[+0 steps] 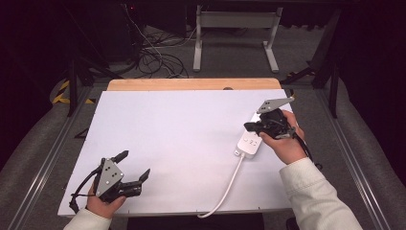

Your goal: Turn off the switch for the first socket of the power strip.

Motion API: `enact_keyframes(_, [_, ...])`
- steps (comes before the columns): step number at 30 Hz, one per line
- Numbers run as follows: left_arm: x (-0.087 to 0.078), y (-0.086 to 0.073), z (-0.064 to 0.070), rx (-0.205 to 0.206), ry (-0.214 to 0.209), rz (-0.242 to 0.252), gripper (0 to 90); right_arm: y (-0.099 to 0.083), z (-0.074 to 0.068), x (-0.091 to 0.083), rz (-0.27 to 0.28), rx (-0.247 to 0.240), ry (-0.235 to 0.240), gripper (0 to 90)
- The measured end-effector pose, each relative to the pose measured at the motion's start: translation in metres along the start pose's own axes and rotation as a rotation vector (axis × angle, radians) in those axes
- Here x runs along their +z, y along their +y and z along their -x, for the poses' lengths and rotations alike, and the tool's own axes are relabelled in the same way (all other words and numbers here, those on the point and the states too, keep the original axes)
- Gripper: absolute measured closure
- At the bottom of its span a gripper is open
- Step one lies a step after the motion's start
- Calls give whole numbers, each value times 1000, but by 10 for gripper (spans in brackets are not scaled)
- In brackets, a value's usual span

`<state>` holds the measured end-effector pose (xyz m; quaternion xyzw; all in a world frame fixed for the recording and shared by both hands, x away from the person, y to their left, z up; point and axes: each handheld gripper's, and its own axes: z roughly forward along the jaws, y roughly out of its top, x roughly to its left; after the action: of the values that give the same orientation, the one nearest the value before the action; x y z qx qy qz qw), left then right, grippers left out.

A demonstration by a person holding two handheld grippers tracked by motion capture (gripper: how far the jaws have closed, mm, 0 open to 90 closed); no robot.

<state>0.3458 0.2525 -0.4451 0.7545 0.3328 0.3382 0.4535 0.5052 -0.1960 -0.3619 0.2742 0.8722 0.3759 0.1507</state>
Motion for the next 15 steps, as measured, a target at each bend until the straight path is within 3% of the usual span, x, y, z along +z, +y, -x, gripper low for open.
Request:
enact_keyframes(4, [0,0,0,-3,-1,-2,132,-4,-4,-14,52,12,21,818])
enact_keyframes(15, [0,0,1,-9,-5,-3,132,-25,-19,-40,171,23,50,531])
